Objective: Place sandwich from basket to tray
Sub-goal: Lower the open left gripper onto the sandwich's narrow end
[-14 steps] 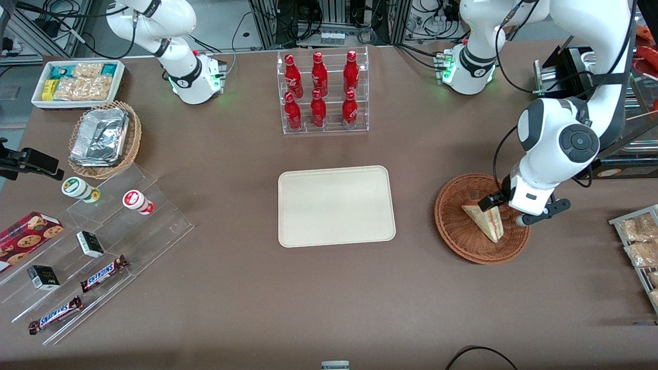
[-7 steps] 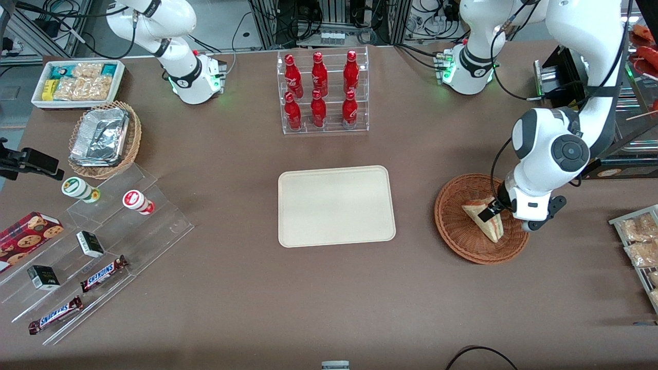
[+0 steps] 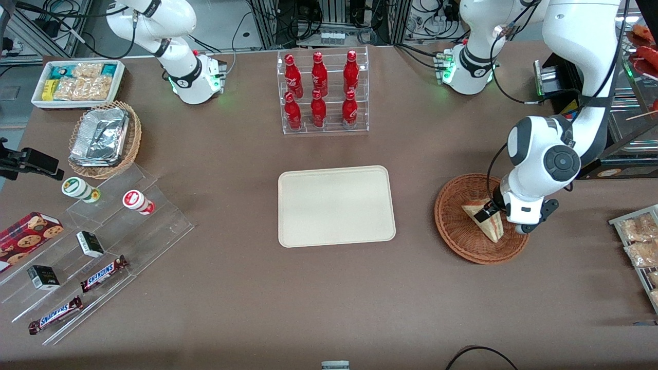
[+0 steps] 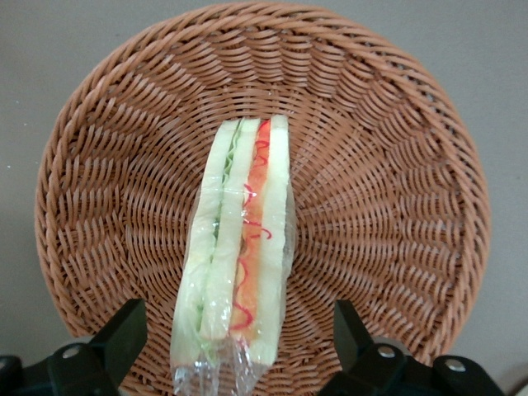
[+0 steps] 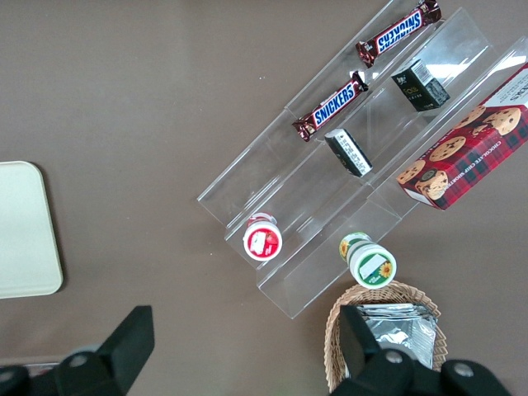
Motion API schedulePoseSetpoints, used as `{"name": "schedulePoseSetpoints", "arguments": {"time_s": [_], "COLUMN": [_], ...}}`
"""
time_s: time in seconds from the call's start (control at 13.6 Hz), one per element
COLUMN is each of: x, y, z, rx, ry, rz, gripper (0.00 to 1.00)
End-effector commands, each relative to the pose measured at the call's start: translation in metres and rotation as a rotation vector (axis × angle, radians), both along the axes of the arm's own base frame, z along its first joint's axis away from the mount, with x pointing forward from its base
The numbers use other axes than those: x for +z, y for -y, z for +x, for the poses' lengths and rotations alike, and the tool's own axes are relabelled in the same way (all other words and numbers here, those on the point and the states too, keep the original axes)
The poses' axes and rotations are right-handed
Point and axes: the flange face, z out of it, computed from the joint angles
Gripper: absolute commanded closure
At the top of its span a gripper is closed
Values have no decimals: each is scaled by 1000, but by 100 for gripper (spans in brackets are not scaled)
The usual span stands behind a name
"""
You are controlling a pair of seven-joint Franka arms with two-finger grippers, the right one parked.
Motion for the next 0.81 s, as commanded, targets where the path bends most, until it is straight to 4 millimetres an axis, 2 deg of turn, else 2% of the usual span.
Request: {"name": "schedulePoseSetpoints", "arguments": {"time_s": [0.0, 0.3, 0.37, 0.44, 0.59, 0.66, 0.74], "x": [-9, -20, -21, -24, -25, -23, -21], "y": [-1, -2, -2, -2, -3, -3, -3], "z": [4, 2, 2, 1, 0, -1, 0], "rx": [15, 25, 31, 33, 28, 19, 17], "ry": [6, -14, -15, -21, -28, -31, -35], "rz": [2, 3, 3, 4, 5, 5, 5], "gripper": [0, 3, 20, 50, 89, 100, 100]}}
